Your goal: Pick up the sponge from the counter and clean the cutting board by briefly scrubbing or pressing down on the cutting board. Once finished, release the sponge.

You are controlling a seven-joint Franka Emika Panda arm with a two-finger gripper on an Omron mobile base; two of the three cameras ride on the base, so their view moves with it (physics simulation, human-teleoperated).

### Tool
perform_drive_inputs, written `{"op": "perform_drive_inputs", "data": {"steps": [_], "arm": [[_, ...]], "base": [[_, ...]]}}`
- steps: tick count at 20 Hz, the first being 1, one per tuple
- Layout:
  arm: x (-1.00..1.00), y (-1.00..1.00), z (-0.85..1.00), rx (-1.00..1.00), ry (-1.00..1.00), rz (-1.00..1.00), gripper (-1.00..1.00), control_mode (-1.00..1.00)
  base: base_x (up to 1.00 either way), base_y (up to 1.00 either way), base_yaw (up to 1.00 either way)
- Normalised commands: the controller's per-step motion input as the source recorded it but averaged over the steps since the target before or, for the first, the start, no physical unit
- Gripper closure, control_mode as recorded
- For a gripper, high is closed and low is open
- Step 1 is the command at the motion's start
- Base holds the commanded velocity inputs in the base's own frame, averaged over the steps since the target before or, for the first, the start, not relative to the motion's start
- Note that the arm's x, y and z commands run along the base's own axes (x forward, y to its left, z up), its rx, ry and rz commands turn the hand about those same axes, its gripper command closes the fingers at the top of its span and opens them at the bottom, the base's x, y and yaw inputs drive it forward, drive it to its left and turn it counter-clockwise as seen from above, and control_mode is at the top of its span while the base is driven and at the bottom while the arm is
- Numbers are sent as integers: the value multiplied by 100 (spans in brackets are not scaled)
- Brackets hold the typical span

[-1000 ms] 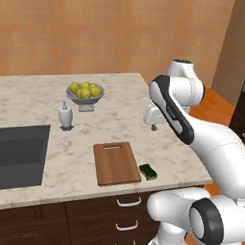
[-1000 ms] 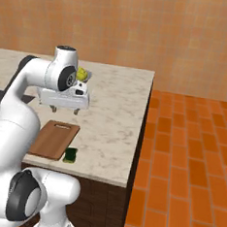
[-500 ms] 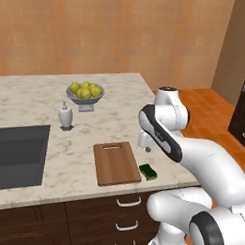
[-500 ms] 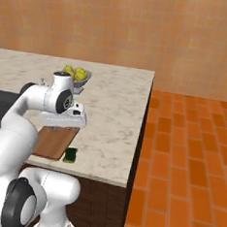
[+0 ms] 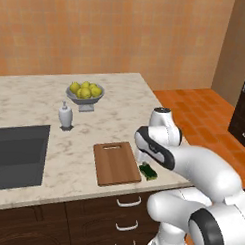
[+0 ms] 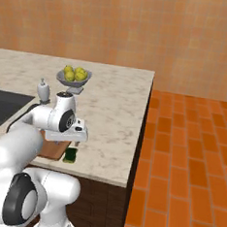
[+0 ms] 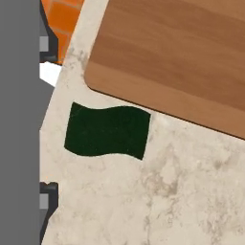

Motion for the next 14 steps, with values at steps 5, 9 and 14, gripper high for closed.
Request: {"op": "perform_drive_inputs", "data": {"steps": [5, 9, 14], "arm": [[6, 8, -65, -1, 3, 0, -100, -100], [1, 2, -49, 0, 3, 0, -100, -100], [0, 0, -23, 0, 0, 0, -100, -100]], "base": [[0, 0, 0], [0, 0, 0], [0, 0, 0]]}}
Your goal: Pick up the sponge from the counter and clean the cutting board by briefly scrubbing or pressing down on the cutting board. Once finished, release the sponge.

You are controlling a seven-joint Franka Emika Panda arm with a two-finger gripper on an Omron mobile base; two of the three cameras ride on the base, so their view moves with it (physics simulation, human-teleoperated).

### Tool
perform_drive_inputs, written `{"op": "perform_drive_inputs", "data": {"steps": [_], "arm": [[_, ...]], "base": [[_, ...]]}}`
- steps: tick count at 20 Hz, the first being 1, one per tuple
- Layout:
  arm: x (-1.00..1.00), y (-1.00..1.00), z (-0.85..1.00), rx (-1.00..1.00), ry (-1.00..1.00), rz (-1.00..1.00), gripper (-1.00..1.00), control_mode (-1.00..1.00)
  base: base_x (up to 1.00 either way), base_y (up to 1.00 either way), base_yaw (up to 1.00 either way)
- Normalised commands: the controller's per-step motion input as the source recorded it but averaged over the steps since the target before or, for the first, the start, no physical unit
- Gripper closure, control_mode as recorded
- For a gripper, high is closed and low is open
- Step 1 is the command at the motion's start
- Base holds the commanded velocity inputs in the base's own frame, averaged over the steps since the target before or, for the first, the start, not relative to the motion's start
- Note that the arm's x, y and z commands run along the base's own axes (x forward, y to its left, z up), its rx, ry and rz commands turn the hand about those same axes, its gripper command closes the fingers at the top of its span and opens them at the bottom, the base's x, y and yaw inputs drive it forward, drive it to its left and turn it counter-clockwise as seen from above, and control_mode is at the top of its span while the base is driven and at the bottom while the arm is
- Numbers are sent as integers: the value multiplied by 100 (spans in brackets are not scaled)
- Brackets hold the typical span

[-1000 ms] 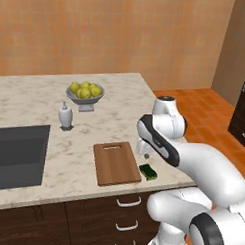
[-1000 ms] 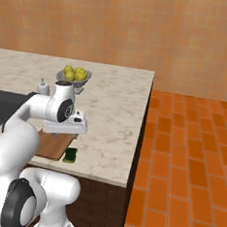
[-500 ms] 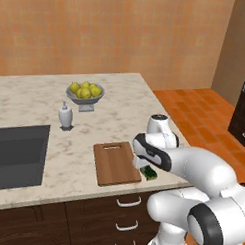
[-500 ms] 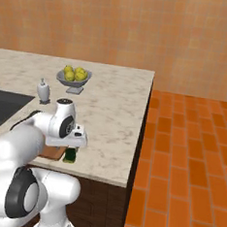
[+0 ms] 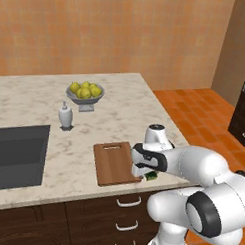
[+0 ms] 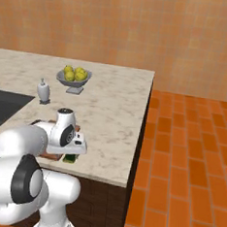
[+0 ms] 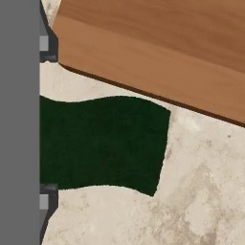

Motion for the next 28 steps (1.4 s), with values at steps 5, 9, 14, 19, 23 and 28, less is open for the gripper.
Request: {"op": "perform_drive_inputs", "data": {"steps": [5, 9, 14, 19, 23, 28], "arm": [[4, -2, -15, 0, 1, -1, -100, -100], [6, -6, -19, 1, 3, -2, -100, -100], [6, 0, -48, 0, 8, -1, -100, -100], [3, -6, -28, 2, 9, 0, 100, -100], [6, -13, -25, 1, 12, 0, 100, -100], [1, -23, -14, 8, 2, 0, 100, -100]], "base": [[0, 0, 0], [0, 0, 0], [0, 0, 0], [0, 0, 0], [0, 0, 0], [0, 0, 0]]}}
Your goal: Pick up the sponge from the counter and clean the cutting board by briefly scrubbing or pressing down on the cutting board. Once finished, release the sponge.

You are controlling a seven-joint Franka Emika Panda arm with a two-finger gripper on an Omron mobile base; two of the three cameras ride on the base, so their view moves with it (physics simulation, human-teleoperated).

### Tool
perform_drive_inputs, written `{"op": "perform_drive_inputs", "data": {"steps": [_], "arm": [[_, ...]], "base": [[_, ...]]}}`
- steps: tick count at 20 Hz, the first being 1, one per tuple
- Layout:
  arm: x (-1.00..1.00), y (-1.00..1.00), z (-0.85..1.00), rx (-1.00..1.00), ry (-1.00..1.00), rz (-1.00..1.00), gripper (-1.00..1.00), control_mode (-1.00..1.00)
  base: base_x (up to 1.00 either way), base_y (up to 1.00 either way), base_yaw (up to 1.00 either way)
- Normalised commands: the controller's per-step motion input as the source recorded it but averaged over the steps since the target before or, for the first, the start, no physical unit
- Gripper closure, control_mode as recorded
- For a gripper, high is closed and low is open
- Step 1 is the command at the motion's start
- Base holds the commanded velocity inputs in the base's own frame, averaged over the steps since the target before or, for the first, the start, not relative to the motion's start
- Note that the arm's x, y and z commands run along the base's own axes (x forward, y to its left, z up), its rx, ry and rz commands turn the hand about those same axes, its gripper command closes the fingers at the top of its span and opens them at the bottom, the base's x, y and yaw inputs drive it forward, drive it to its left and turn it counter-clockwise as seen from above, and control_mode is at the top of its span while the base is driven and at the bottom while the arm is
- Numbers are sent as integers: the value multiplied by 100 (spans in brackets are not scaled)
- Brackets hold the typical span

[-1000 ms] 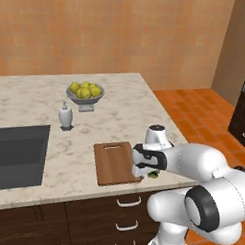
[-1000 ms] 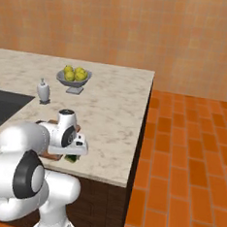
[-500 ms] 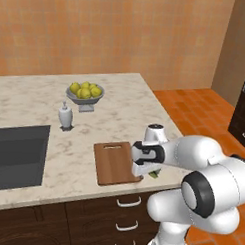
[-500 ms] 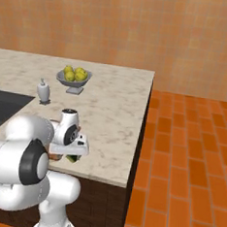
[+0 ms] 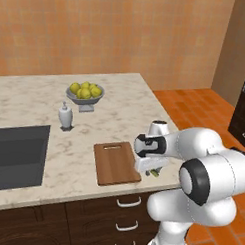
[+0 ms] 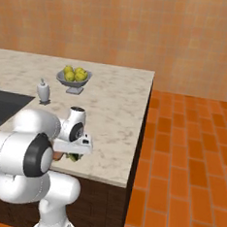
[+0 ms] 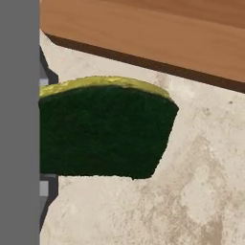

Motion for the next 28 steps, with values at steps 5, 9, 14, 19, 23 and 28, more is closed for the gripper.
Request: {"op": "perform_drive_inputs", "data": {"steps": [5, 9, 14, 19, 23, 28], "arm": [[0, -13, -4, 11, 0, 1, 100, -100], [1, 1, 0, 7, -2, 11, 100, -100], [37, 15, 35, 1, -8, 31, 100, -100], [53, 14, 35, -2, 17, 55, 100, -100], [5, 72, 6, -5, 11, 48, 100, -100], [7, 96, 1, -3, -4, 46, 100, -100]], "base": [[0, 0, 0], [0, 0, 0], [0, 0, 0], [0, 0, 0], [0, 0, 0], [0, 0, 0]]}}
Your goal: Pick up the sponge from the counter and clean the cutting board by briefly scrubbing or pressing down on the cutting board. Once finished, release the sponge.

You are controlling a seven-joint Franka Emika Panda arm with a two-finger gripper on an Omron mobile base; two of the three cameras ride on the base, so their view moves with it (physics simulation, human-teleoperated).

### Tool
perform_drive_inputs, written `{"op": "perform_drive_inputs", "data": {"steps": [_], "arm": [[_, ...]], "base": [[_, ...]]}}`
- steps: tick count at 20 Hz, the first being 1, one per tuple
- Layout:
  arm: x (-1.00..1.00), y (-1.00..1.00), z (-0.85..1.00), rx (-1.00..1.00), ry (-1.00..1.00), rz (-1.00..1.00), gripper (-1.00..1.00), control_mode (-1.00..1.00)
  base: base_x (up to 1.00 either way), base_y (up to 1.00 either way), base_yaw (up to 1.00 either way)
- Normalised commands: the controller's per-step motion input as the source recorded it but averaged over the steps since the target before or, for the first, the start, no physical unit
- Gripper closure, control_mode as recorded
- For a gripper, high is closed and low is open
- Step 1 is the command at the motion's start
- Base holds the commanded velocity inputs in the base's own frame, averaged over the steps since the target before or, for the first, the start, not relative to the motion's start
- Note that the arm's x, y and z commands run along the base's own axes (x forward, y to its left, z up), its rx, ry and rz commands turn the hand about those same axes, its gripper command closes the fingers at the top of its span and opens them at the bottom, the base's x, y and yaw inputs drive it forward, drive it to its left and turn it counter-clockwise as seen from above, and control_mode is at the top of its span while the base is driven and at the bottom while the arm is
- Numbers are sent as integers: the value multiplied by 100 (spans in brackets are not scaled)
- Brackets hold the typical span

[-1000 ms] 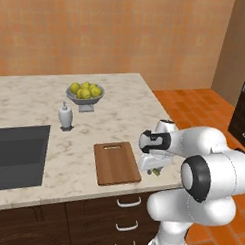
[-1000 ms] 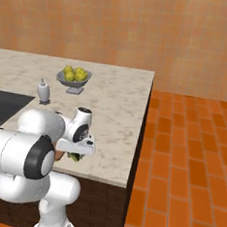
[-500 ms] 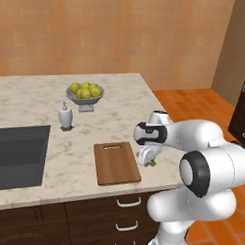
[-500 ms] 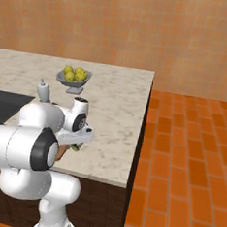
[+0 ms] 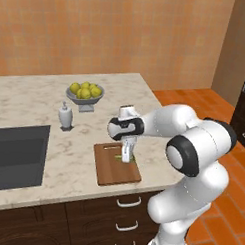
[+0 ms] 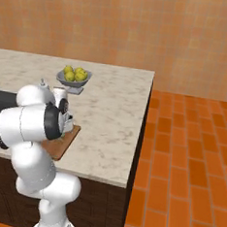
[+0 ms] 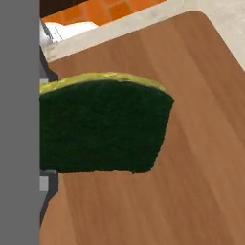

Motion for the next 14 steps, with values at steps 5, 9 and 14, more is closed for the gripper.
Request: {"op": "perform_drive_inputs", "data": {"steps": [5, 9, 14], "arm": [[3, 44, -85, 0, -4, 17, 100, -100], [22, 0, -96, 0, -12, 2, 100, -100], [14, 0, -57, 0, -40, 0, 100, -100]], "base": [[0, 0, 0], [0, 0, 0], [0, 0, 0]]}}
